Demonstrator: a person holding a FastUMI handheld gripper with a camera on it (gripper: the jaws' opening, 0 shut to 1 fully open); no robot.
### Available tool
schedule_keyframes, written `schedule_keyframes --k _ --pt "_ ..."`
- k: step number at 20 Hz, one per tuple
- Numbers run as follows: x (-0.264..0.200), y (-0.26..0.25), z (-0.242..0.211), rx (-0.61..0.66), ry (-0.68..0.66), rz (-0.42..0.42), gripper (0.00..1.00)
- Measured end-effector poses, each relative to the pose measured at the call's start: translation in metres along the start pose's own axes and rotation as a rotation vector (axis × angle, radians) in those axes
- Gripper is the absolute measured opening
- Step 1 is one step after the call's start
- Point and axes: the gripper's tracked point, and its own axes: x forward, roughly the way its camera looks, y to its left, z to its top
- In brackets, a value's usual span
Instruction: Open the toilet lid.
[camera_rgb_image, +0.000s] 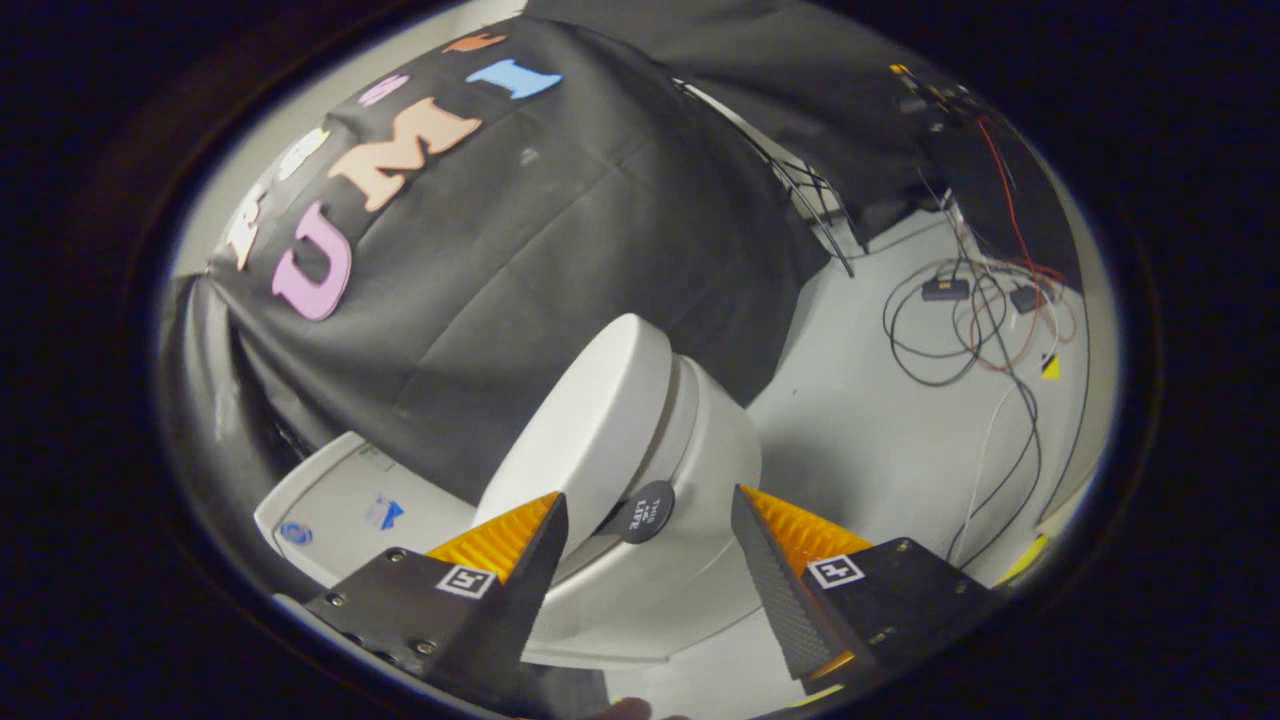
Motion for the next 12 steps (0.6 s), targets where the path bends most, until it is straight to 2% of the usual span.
schedule_keyframes --k 1,2,3,5,7,9,12 --pt "0.005 -0.003 -0.002 0.032 0.008 -0.012 0.97" --pt "0.008 -0.002 -0.005 0.068 0.014 -0.011 0.91" --pt "0.014 -0.005 -0.008 0.108 0.021 -0.031 0.91" --pt "0.022 -0.015 -0.019 0.148 0.07 -0.075 0.62" --pt "0.025 0.003 -0.016 0.259 0.061 0.01 0.33" --pt "0.028 -0.001 -0.017 0.313 0.069 0.004 0.04" --pt "0.033 0.0 -0.016 0.379 0.05 0.007 0.05"
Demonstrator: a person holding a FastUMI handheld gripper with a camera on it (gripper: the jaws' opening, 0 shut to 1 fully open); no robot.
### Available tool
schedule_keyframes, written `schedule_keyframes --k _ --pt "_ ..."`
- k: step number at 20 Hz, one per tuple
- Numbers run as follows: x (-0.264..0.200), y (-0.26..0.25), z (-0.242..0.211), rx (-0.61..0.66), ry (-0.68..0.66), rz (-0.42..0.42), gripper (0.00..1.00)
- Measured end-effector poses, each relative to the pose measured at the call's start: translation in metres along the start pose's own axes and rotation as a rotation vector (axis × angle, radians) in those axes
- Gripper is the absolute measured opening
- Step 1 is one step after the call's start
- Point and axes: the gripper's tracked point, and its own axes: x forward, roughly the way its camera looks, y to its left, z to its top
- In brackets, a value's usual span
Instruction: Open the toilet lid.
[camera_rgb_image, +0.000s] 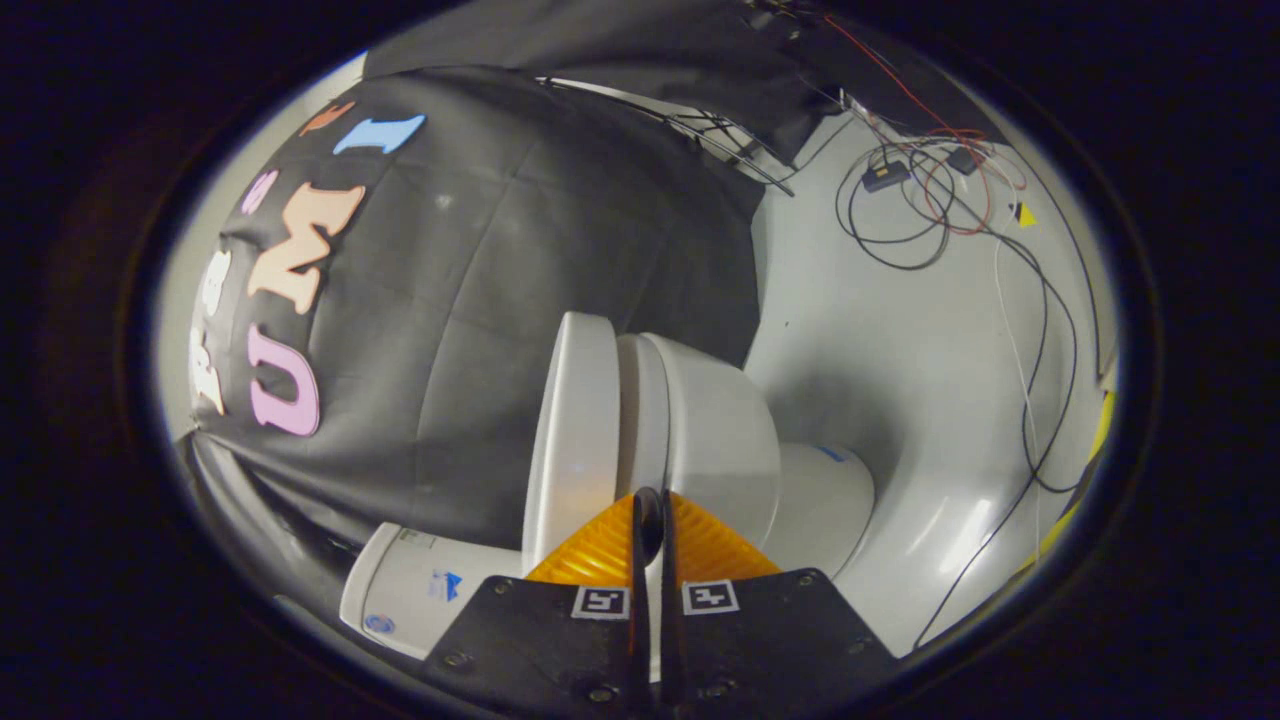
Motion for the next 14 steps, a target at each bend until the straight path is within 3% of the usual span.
schedule_keyframes --k 4,7,10,14 --pt "0.013 0.005 -0.001 -0.017 -0.016 -0.031 0.04" --pt "0.008 0.017 -0.001 -0.023 0.01 -0.009 0.05" --pt "0.001 0.025 0.002 -0.123 0.002 -0.067 0.04" --pt "-0.008 0.065 0.007 -0.177 -0.037 -0.029 0.04"
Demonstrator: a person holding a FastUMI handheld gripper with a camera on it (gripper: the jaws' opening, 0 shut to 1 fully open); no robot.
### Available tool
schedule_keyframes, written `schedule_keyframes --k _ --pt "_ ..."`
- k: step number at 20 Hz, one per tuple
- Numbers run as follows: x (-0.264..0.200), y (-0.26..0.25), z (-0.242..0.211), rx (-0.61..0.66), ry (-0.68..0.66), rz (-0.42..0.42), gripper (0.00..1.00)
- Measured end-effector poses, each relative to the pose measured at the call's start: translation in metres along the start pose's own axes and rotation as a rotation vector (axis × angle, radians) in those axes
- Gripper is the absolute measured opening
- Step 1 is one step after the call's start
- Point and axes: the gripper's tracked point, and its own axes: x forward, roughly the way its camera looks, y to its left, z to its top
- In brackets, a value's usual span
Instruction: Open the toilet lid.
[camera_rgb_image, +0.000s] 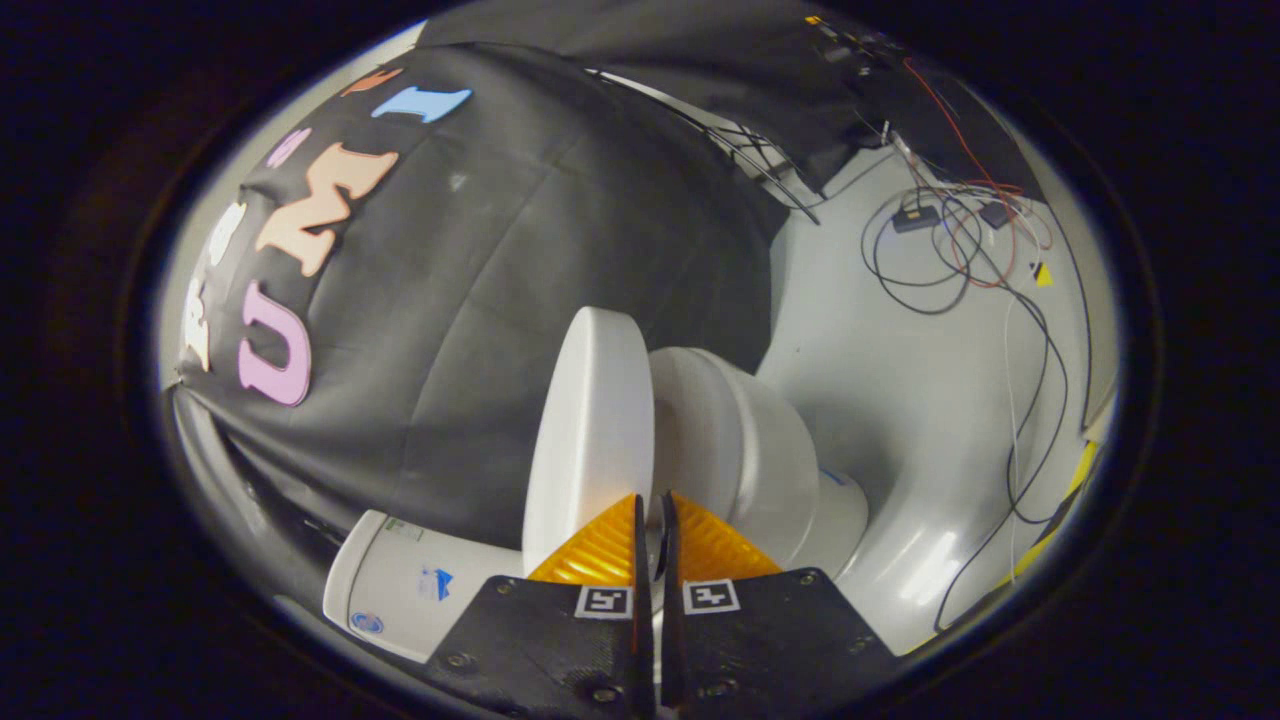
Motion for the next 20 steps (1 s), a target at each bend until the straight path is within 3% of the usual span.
schedule_keyframes --k 13,20 --pt "-0.026 0.067 0.005 -0.12 -0.059 -0.019 0.04" --pt "-0.039 0.097 0.001 -0.255 -0.082 -0.041 0.04"
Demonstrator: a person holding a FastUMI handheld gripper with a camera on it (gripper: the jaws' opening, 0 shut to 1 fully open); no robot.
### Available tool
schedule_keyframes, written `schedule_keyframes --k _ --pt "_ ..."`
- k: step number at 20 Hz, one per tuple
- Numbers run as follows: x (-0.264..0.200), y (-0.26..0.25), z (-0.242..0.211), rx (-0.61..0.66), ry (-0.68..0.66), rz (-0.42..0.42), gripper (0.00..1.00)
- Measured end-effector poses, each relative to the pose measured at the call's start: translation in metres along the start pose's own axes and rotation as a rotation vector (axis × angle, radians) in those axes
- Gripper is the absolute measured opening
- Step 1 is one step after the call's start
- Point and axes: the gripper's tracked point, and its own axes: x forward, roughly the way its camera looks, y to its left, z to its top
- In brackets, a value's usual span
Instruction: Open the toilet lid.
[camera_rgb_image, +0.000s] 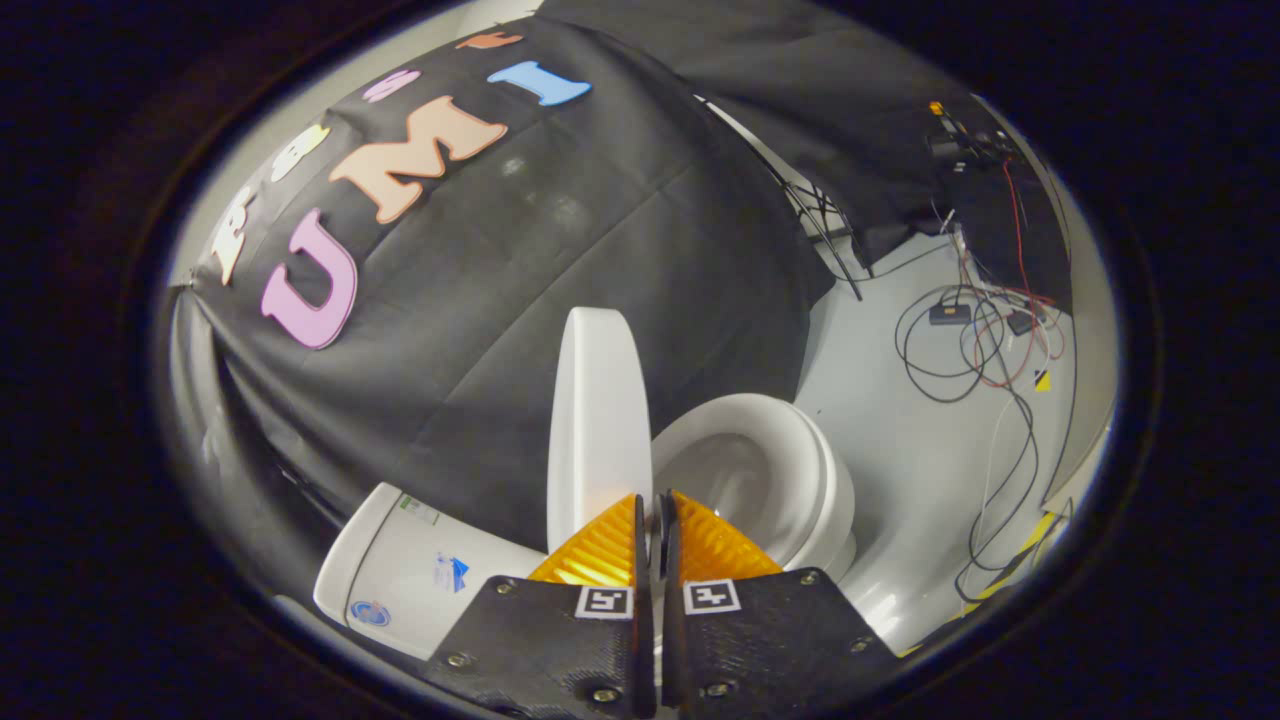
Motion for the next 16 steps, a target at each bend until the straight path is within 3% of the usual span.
schedule_keyframes --k 16 --pt "-0.029 0.051 -0.003 -0.153 -0.013 -0.008 0.04"
